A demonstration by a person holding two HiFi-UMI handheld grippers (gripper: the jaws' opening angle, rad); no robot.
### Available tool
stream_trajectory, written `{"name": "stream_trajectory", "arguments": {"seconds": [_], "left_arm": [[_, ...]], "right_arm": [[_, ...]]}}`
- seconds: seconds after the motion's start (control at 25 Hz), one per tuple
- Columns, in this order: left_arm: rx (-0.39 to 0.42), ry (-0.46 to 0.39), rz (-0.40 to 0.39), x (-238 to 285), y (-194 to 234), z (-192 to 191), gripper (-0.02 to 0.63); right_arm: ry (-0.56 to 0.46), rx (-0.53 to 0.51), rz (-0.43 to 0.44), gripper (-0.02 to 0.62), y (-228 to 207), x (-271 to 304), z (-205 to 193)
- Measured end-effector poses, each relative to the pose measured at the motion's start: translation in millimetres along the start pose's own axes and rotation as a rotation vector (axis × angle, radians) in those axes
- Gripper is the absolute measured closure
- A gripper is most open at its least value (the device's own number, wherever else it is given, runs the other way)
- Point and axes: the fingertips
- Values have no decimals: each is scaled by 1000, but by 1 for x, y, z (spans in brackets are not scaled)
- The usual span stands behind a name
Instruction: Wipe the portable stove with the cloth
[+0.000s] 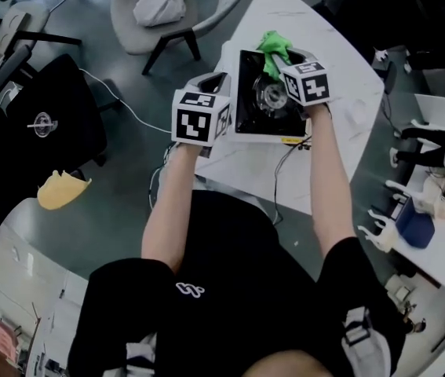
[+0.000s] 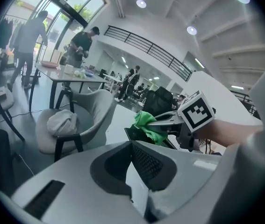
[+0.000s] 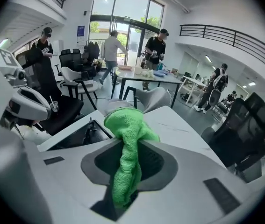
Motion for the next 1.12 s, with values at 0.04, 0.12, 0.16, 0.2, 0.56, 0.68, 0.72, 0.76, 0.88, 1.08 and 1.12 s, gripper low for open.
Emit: {"name": "stream_trajectory", "arguments": {"seconds": [0.04, 0.12, 0.16, 0.2, 0.56, 0.68, 0.72, 0.76, 0.88, 1.08, 1.12], "left_arm": [[7, 4, 3, 3, -4, -1, 611], [19, 6, 10, 9, -10, -1, 611], [22, 7, 11, 11, -13, -2, 611], [24, 7, 12, 13, -17, -2, 611], [64, 3, 24, 22, -48, 0, 611], [70, 1, 26, 24, -55, 1, 611], [71, 2, 24, 25, -57, 0, 611], [74, 3, 21, 26, -60, -1, 611], [87, 11, 2, 33, -70, -3, 611], [112, 14, -33, 38, -85, -1, 611], [114, 15, -36, 37, -85, -1, 611]], "right_arm": [[4, 9, -6, 523, -8, -1, -4], [9, 35, -14, 523, -22, -1, -10], [4, 50, -12, 523, -27, -3, -14], [0, 63, -12, 523, -31, -4, -18], [-139, 394, -26, 522, -74, -34, -37], [-261, 465, -66, 523, -95, -62, -34], [-278, 471, -81, 523, -101, -70, -36], [-282, 467, -92, 523, -104, -77, -39], [-252, 419, -100, 523, -102, -88, -55], [-162, 363, -103, 523, -72, -83, -89], [-151, 358, -103, 523, -65, -82, -93]]}}
Point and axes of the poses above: the fingertips, and each gripper's own axes: x forward along the fingers, y to its left, z out of its top, and after that the axes turned 1 degree about -z, right-handed
